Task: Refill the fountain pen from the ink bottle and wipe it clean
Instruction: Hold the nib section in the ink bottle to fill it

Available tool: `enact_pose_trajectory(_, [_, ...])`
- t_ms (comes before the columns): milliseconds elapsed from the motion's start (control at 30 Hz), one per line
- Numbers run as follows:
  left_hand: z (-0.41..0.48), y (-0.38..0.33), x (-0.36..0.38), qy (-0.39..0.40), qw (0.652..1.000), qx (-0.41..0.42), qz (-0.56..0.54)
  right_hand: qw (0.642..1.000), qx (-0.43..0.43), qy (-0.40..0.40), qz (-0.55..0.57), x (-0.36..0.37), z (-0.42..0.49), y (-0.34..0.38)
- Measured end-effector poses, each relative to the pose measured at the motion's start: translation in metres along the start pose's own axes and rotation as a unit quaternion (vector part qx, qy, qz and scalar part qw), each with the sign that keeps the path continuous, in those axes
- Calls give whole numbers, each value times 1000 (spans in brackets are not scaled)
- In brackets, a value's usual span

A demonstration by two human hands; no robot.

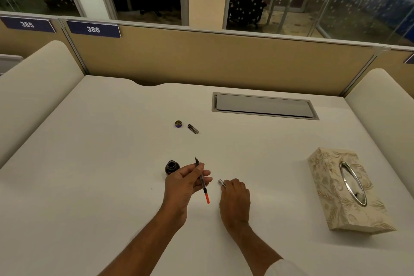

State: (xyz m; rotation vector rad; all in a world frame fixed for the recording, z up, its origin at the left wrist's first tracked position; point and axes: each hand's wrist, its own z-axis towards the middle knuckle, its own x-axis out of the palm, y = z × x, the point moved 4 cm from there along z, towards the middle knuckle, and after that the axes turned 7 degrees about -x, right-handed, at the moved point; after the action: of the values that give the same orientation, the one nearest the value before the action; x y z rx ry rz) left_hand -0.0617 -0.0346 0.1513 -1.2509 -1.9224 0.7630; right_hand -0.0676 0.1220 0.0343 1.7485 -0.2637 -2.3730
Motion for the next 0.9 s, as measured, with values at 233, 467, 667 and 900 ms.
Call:
enact_pose_trajectory(233, [0, 3, -1, 2, 1000, -4, 2, 1000, -21, -4, -17, 5, -3, -2])
enact_pose_trajectory(467, [-1, 8, -2, -1, 1000, -7, 7, 999, -34, -3, -10, 2, -11, -3])
enact_pose_trajectory(667, [0, 11, -5, -2, 1000, -18, -5, 999, -38, 2, -4, -9, -14, 0])
enact_pose_trajectory(900, [3, 16, -10, 5, 999, -37, -32, 999, -43, -2, 21, -20, -16, 0])
